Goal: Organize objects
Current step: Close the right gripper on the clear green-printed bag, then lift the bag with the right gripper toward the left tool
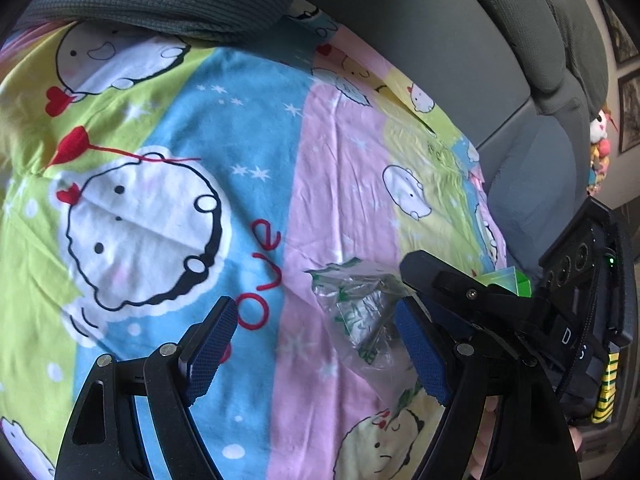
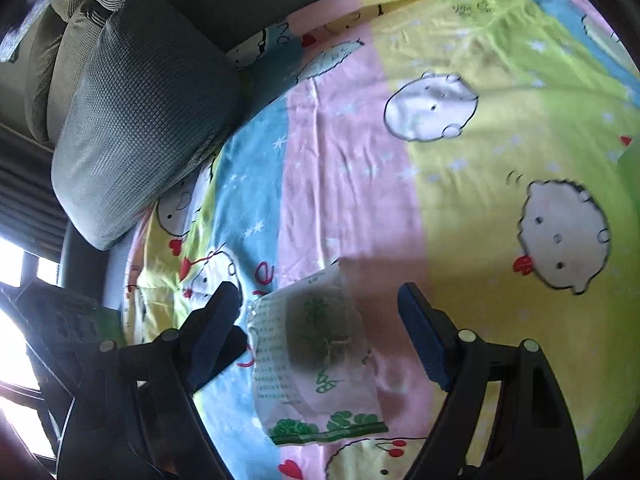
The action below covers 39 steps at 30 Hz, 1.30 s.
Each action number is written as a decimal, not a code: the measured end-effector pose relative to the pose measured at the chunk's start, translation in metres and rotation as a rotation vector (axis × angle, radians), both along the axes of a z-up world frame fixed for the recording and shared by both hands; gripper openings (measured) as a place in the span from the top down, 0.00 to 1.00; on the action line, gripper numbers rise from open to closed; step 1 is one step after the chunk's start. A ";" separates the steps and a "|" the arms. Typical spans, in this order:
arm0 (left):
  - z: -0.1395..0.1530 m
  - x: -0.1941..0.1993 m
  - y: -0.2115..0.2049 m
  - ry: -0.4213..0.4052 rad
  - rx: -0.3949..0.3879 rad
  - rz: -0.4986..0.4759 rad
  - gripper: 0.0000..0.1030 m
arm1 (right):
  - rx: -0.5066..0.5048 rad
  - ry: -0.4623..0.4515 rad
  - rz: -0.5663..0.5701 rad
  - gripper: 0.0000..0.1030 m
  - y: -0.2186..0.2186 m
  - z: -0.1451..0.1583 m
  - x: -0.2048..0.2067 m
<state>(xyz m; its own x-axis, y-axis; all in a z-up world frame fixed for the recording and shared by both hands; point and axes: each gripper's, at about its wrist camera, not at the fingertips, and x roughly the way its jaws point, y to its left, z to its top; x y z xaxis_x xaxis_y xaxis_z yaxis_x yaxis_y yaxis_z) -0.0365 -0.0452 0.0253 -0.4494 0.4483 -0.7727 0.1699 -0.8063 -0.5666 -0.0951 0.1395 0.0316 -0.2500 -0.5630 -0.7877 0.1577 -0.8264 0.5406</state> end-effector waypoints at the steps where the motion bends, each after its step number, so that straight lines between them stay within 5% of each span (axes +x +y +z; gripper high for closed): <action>1: -0.001 -0.001 0.001 -0.006 -0.001 -0.003 0.21 | -0.012 -0.012 0.003 0.22 -0.001 -0.002 0.000; 39: 0.012 0.003 0.022 0.057 0.057 -0.090 0.21 | -0.011 0.024 -0.015 0.28 0.015 0.012 0.003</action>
<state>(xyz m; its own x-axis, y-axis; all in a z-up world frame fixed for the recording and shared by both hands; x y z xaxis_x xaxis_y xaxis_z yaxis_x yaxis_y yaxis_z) -0.0334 -0.0227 0.0370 -0.4476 0.5314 -0.7192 0.0646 -0.7830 -0.6187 -0.0926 0.1542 0.0435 -0.2777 -0.5679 -0.7749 0.1582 -0.8226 0.5462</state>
